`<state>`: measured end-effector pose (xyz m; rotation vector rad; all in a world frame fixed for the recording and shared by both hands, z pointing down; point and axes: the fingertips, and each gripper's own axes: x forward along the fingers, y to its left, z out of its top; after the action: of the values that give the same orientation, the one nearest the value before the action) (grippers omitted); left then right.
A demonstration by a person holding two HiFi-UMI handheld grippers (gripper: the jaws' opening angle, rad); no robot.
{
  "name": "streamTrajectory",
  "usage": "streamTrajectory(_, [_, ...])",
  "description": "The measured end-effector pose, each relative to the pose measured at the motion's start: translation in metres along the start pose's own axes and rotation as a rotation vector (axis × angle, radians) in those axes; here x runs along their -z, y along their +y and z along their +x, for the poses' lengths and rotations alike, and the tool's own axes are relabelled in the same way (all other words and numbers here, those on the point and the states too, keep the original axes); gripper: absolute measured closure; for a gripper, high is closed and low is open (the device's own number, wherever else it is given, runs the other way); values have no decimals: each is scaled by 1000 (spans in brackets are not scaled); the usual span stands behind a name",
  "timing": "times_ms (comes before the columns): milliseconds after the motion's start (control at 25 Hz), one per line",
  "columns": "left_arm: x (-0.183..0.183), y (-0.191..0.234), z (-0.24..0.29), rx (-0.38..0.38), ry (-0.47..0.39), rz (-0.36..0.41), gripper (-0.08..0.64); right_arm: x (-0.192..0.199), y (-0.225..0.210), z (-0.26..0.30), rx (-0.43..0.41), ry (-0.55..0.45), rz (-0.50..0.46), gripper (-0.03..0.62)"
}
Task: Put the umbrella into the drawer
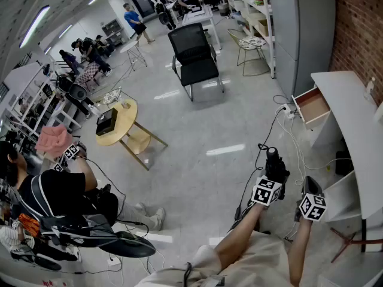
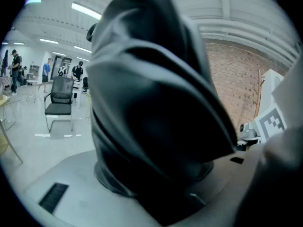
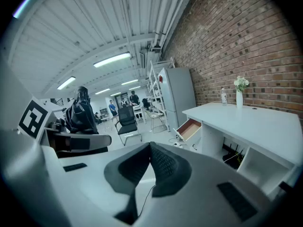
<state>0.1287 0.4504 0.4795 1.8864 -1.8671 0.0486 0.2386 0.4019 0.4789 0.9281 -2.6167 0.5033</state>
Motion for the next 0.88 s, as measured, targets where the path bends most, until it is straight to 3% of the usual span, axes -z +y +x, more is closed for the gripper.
streamTrajectory(280, [-15, 9, 17, 24, 12, 16, 330, -3, -6, 17, 22, 3, 40, 525])
streamTrajectory(560, [-24, 38, 73, 49, 75, 95, 330, -12, -37, 68, 56, -29, 156, 525])
streamTrajectory(880, [-74, 25, 131, 113, 70, 92, 330, -56, -69, 87, 78, -19, 133, 523])
